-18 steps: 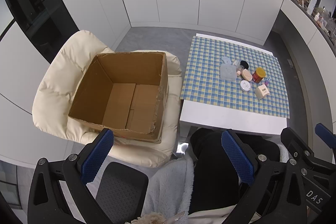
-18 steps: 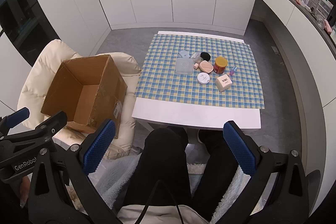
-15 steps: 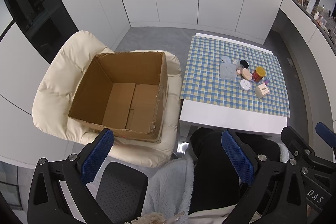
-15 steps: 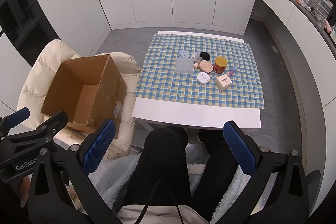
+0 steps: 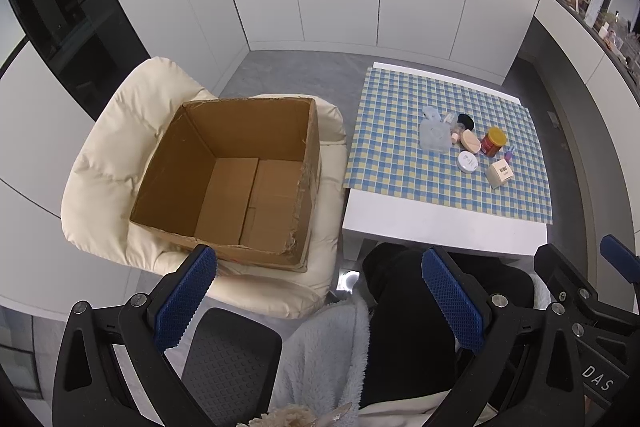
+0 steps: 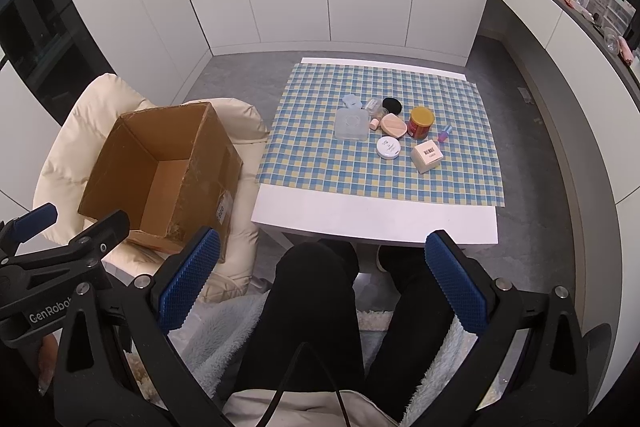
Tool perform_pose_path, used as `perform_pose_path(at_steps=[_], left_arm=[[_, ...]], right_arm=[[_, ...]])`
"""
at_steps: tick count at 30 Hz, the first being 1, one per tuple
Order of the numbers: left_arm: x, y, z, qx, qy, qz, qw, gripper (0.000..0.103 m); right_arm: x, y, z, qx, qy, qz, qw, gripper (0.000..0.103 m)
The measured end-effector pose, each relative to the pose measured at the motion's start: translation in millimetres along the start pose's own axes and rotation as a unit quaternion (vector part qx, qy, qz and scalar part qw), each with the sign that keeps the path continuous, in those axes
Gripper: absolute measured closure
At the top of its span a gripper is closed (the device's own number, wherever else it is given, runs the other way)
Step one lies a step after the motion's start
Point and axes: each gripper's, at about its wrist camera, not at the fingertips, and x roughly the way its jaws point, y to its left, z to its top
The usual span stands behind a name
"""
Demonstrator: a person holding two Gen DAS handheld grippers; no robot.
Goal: Organize objects
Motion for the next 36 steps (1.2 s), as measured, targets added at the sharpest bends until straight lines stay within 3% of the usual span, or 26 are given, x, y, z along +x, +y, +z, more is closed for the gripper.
perform_pose_path(at_steps=[36], left_arm=[[2.1,0.5,-0.1,-0.002,-0.005,0.000,1.0000,0.000]], right_arm=[[2.7,-1.6,0.1,0.000,0.000,0.000,1.000,0.000]])
